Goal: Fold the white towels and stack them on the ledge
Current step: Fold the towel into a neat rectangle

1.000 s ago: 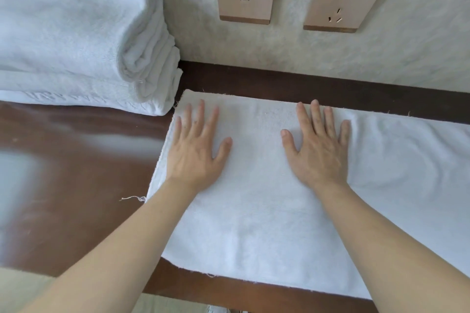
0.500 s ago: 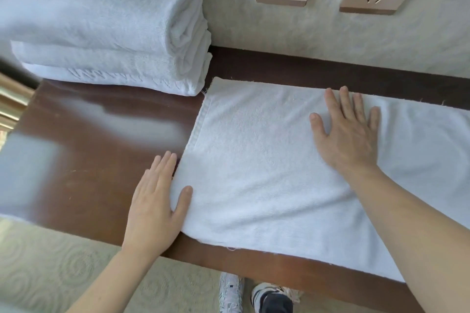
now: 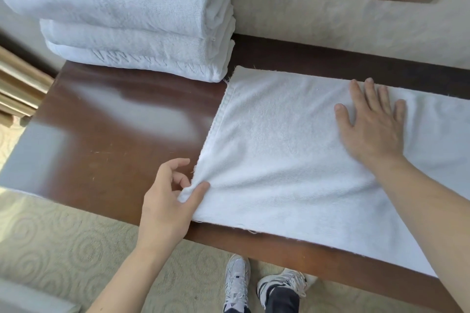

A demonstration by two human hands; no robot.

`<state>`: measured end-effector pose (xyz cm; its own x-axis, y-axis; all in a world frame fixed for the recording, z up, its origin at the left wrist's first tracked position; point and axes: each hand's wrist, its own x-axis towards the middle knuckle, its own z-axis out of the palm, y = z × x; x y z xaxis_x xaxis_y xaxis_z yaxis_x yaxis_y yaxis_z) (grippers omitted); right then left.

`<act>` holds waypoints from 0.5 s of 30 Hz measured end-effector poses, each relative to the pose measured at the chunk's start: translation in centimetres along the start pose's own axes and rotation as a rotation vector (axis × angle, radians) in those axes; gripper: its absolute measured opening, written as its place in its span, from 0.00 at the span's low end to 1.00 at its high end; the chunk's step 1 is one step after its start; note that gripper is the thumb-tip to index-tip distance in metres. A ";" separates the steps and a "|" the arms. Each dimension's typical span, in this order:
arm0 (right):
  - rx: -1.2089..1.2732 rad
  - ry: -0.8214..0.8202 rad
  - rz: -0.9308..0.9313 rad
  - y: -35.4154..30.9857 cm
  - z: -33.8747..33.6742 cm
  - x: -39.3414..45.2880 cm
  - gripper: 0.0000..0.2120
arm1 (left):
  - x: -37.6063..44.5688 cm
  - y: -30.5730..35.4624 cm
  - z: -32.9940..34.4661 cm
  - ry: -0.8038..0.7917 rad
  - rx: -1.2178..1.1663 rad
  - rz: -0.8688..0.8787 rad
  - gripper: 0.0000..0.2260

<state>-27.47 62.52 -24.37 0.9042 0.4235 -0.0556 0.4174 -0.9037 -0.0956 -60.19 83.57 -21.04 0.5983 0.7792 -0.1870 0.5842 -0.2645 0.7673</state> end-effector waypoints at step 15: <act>0.010 -0.010 0.003 -0.2 -0.2 -0.1 0.32 | 1.0 7.8 12.9 -0.382 0.732 0.748 0.28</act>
<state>-27.59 62.61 -24.16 0.9044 0.4215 -0.0659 0.4137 -0.9043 -0.1058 -47.92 74.98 -23.16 0.9907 0.0906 -0.1019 0.1131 -0.9635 0.2426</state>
